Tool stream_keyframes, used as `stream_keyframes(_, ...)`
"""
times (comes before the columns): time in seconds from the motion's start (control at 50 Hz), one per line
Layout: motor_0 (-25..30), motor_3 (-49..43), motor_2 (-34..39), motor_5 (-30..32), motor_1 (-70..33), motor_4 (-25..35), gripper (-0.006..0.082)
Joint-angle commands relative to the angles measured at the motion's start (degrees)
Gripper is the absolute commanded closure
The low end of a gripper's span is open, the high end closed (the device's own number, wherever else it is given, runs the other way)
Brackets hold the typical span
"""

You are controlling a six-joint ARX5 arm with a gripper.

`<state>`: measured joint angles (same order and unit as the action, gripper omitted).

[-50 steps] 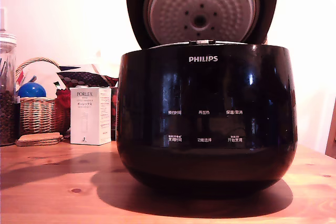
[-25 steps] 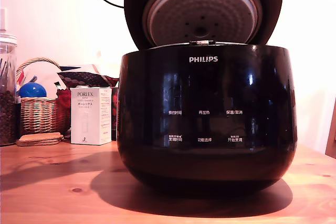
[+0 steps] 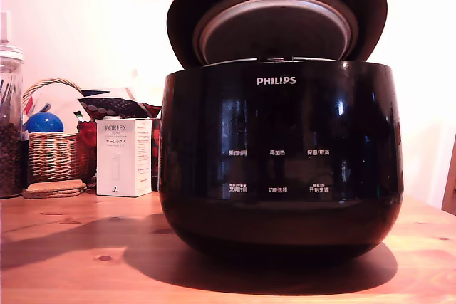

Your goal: Close the rice cooker by pressing the lid down with medium force

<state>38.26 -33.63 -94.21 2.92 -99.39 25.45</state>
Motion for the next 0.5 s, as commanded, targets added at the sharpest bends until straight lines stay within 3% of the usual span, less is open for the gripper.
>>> stream_keyframes(0.0,0.3,0.7,4.8,-1.6,-0.2,-0.5,0.0789)
stream_keyframes(0.48,0.4,16.6,19.3,-5.0,5.7,-2.8,0.0789)
